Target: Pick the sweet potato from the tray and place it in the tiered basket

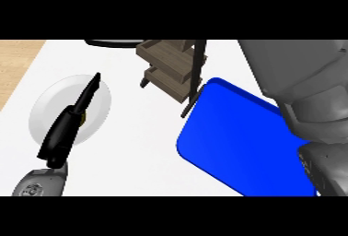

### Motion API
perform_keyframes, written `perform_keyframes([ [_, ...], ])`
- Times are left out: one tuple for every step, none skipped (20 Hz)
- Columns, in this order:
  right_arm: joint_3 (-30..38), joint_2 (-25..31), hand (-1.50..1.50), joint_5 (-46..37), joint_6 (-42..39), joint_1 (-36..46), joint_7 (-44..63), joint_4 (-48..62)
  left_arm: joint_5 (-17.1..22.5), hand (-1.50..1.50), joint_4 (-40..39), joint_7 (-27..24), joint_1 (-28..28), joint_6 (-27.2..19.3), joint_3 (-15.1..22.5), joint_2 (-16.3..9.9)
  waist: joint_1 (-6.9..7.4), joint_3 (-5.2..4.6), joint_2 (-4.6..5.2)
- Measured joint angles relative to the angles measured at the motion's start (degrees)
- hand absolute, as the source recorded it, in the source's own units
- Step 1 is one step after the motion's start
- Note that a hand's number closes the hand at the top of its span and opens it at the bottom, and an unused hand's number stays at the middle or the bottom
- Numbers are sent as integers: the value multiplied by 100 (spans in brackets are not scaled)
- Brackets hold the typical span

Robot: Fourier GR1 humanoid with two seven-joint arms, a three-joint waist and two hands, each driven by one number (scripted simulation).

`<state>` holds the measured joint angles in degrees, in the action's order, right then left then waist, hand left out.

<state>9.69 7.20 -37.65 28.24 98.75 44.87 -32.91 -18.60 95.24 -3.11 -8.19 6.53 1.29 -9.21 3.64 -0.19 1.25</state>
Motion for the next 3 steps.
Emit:
perform_keyframes([
  [10, 85, -150, -92, 191, 40, 24, 43, 21, 0, 10, 21, -7, 14, -32, -19, -26, 1, -12],
  [6, 168, -150, -198, 347, 73, 84, 89, 16, 0, -8, -17, 48, 4, -50, -31, -58, 2, -28],
  [6, 295, -150, -295, 445, 105, 140, 128, 16, 0, -20, -49, 86, -2, -83, -54, -94, 2, -43],
])
